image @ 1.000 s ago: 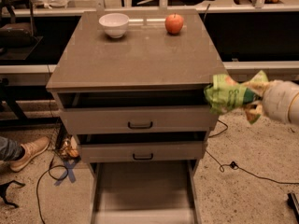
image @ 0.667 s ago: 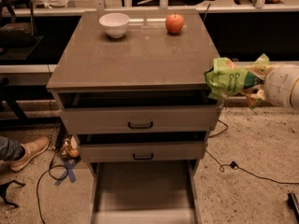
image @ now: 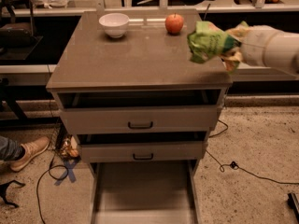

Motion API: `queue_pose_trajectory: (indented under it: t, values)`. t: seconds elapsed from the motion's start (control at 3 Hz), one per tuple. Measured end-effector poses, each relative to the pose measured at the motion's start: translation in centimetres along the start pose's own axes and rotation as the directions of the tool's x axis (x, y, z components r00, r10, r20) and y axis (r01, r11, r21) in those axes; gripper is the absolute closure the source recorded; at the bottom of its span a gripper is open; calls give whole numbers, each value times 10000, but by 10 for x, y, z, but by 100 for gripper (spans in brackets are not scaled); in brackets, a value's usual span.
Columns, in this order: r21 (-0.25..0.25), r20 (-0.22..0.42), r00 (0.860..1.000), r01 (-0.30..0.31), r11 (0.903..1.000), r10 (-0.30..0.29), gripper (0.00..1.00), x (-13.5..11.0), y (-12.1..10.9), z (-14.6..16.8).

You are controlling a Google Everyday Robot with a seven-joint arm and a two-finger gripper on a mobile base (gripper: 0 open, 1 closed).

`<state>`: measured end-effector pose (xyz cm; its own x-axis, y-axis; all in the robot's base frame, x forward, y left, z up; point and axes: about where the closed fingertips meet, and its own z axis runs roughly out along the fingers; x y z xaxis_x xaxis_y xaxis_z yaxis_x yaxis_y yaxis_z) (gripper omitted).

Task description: Pick green rice chip bag from bottom drawer and place on counter

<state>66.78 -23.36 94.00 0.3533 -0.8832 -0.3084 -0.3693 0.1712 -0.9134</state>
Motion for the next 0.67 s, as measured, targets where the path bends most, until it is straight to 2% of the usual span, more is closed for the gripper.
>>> queue_pose_trajectory:
  t: [0.33, 0.67]
  values:
    - [-285, 530, 9982, -256, 9993, 271, 100, -16, -15, 58]
    - [-720, 1056, 9931, -433, 9965, 508, 100, -34, -17, 108]
